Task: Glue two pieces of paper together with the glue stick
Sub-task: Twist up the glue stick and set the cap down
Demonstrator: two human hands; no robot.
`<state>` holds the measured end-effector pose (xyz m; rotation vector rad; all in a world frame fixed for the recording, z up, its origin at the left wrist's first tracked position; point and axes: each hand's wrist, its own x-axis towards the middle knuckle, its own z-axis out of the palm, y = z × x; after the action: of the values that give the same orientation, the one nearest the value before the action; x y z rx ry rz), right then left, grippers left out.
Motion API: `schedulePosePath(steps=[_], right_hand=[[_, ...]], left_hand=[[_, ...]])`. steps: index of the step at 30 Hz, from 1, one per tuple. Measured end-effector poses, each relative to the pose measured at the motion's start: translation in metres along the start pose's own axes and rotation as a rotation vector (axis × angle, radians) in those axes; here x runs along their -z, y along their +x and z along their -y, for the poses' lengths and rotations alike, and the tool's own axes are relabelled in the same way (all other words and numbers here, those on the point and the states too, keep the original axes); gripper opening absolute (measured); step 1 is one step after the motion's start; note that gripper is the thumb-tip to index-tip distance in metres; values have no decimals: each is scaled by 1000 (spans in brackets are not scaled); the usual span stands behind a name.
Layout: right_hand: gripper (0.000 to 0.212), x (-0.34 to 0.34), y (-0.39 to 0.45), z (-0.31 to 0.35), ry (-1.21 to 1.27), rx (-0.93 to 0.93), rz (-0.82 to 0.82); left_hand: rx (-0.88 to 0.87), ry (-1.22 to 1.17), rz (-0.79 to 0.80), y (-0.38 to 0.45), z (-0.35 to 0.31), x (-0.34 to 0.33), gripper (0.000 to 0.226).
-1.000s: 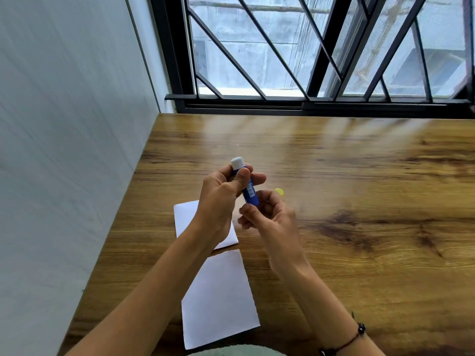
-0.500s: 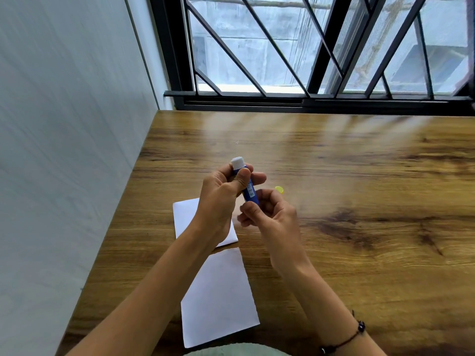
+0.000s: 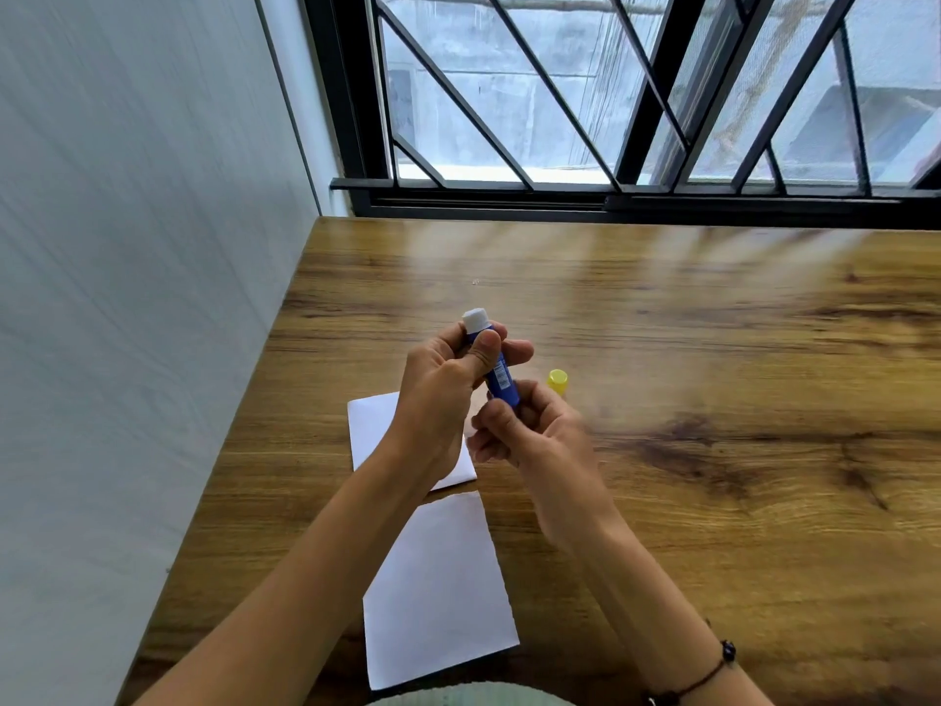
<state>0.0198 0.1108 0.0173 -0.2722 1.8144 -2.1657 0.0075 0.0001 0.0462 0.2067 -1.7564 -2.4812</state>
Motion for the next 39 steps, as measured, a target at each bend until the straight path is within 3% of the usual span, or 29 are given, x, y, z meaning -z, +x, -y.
schedulePosePath(steps=[2, 5, 12, 19, 23, 28, 32, 36, 39], right_hand=[[30, -2, -1, -3, -33, 43, -19], [29, -4, -1, -3, 104, 20, 22], [35, 3, 0, 6, 556, -283, 226], [32, 0, 0, 0, 124, 16, 66], [25, -1, -2, 0, 243, 9, 58], [37, -1, -3, -1, 497, -172, 135], [35, -2, -1, -3, 407, -122, 163], [29, -3, 2, -7, 327, 7, 69], [23, -2, 3, -7, 320, -4, 30]], left_hand=[[-5, 1, 11, 0, 0, -1, 9], [-20, 6, 22, 1, -1, -2, 10], [-16, -4, 49, -2, -3, -3, 12], [-17, 23, 35, -3, -6, -2, 11], [-33, 33, 39, -4, -7, -4, 11], [-38, 26, 63, -5, -4, -5, 11], [-10, 28, 28, -5, -6, -1, 11], [5, 41, 33, -5, -8, 3, 11], [-26, 70, 27, -5, -9, 3, 12]])
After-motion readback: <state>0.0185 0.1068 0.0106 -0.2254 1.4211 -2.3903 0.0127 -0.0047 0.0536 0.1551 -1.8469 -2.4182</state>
